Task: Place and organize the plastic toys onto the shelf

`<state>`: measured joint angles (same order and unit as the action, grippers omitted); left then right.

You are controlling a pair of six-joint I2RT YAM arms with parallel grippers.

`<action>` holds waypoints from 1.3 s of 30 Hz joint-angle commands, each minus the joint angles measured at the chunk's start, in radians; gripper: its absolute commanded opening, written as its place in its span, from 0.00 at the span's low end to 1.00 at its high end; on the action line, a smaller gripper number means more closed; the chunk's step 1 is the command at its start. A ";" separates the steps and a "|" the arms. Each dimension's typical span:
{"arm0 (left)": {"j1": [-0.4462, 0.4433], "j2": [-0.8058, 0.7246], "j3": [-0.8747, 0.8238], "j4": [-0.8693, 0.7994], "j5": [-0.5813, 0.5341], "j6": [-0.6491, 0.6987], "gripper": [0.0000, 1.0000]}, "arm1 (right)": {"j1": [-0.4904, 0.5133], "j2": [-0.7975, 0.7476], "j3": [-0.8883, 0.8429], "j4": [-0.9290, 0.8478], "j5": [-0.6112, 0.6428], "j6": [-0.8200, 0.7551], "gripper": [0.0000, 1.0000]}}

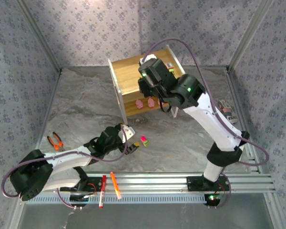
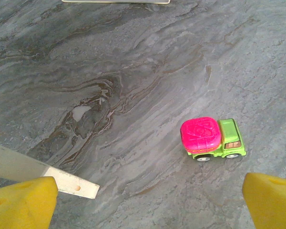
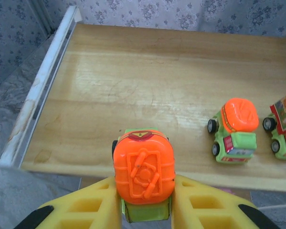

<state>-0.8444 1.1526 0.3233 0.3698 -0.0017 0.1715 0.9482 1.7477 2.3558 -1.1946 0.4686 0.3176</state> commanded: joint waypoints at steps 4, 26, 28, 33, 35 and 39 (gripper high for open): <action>0.002 -0.016 -0.006 0.026 -0.015 -0.017 0.99 | -0.053 0.107 0.172 -0.123 -0.056 -0.038 0.29; 0.002 -0.011 -0.006 0.028 0.000 -0.010 1.00 | -0.141 0.187 0.209 -0.167 -0.160 -0.037 0.29; 0.003 -0.008 -0.006 0.026 0.004 -0.008 1.00 | -0.145 0.194 0.211 -0.163 -0.168 -0.038 0.29; 0.002 -0.010 -0.006 0.027 0.003 -0.007 1.00 | -0.152 0.199 0.217 -0.172 -0.168 -0.036 0.29; 0.003 -0.010 -0.006 0.027 0.002 -0.007 1.00 | -0.153 0.196 0.212 -0.170 -0.168 -0.035 0.29; 0.002 -0.010 -0.006 0.028 0.002 -0.009 1.00 | -0.156 0.200 0.207 -0.171 -0.168 -0.036 0.30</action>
<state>-0.8440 1.1526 0.3233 0.3702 -0.0120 0.1673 0.8005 1.9385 2.5462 -1.3334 0.3099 0.2943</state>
